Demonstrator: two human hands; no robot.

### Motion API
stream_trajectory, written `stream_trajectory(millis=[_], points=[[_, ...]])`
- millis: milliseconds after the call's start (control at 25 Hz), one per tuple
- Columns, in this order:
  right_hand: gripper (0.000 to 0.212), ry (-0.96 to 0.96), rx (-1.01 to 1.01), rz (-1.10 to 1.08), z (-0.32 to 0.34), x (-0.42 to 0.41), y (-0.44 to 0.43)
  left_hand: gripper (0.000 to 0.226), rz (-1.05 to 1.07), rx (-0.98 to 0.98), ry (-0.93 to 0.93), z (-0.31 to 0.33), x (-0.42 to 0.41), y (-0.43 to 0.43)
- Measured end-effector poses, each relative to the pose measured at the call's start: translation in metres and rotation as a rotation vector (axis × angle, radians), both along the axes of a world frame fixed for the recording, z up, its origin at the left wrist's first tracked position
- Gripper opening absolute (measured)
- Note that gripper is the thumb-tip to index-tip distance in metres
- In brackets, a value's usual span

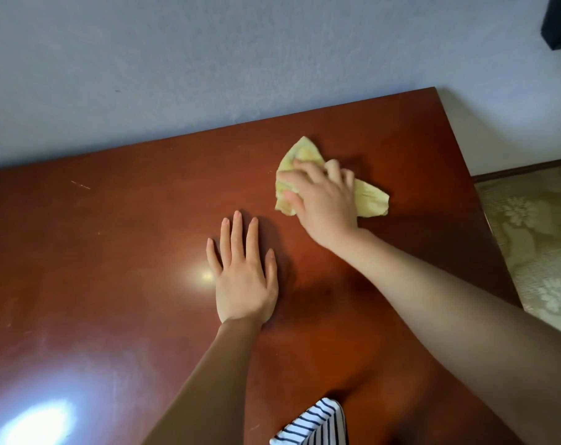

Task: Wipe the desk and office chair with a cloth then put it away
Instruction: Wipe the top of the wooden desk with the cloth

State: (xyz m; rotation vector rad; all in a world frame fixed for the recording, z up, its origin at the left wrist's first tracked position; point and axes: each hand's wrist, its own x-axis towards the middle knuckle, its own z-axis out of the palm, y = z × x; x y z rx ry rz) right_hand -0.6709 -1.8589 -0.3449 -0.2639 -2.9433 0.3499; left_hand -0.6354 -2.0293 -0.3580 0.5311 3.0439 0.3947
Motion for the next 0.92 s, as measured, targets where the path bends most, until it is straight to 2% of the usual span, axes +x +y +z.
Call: stream_trajectory(millis=[280, 360, 440, 520, 680, 920], points=[[0.027, 0.029, -0.097, 0.499, -0.002, 0.103, 0.016, 0.056, 0.019, 0.067, 0.027, 0.004, 0.003, 0.003], [0.028, 0.037, -0.101, 0.550, -0.003, 0.114, 0.039, 0.056, 0.034, 0.077, 0.029, 0.005, 0.004, 0.002], [0.028, 0.078, -0.089, 0.395, -0.003, 0.108, 0.069, 0.057, 0.047, 0.086, 0.029, 0.004, 0.004, 0.002], [0.028, 0.103, -0.065, 0.139, -0.003, 0.091, 0.099, 0.058, 0.044, 0.096, 0.027, 0.004, 0.003, 0.001], [0.031, 0.078, -0.066, -0.275, -0.001, 0.033, 0.153, 0.058, 0.037, 0.113, 0.023, 0.003, 0.002, 0.002], [0.032, 0.100, -0.157, -0.717, -0.005, -0.045, 0.177, 0.057, 0.024, 0.122, 0.031, 0.002, 0.002, 0.002]])
